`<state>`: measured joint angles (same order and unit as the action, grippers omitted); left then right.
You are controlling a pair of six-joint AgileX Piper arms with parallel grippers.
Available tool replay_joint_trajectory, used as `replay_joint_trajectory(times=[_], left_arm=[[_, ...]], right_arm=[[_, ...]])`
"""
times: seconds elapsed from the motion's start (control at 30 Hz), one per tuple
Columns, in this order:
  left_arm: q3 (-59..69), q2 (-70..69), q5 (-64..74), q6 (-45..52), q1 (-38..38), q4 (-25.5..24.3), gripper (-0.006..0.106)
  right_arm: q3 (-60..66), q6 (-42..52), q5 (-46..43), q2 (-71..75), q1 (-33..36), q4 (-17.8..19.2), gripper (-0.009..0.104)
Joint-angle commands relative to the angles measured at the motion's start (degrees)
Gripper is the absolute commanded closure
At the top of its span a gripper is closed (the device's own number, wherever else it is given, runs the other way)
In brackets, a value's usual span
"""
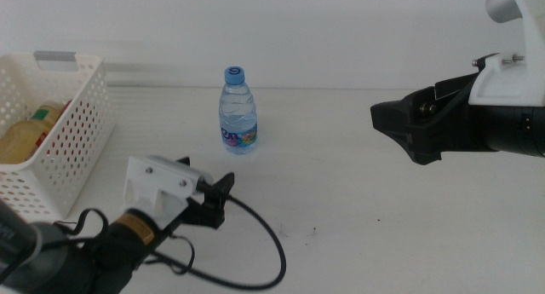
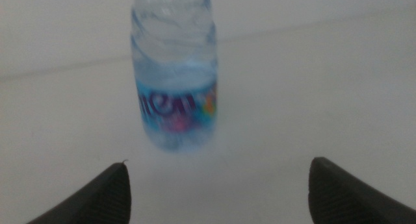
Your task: Use arms to grab the bottles and put them into the dustbin to the left of the table.
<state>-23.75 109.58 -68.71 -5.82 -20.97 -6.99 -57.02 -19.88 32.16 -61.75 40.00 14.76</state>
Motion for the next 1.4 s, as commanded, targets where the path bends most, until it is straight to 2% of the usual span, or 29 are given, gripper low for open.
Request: replay_joint_trajectory(times=[0.0,0.63,0.87,1.23,1.3,1.37], left_arm=[[-2.73,1.56,-1.26,-0.71,1.17,-1.66,0.007],[-23.39,15.04,5.24,-0.71,1.56,-1.15,0.007],[-30.67,18.70,8.53,-0.71,1.56,0.61,0.007],[-37.91,22.18,11.53,-0.61,1.56,1.03,0.007],[-38.67,22.73,11.53,-0.49,1.56,1.03,0.008],[-39.17,23.03,11.69,-0.02,1.56,1.03,0.014]], right_arm=[[-0.18,0.26,-0.43,0.20,0.19,0.10,0.007],[-0.18,0.26,-0.43,0.20,0.19,0.10,0.007],[-0.18,0.26,-0.43,0.20,0.19,0.10,0.007],[-0.18,0.26,-0.43,0.20,0.19,0.10,0.007],[-0.18,0.26,-0.43,0.20,0.19,0.10,0.007],[-0.18,0.26,-0.43,0.20,0.19,0.10,0.007]])
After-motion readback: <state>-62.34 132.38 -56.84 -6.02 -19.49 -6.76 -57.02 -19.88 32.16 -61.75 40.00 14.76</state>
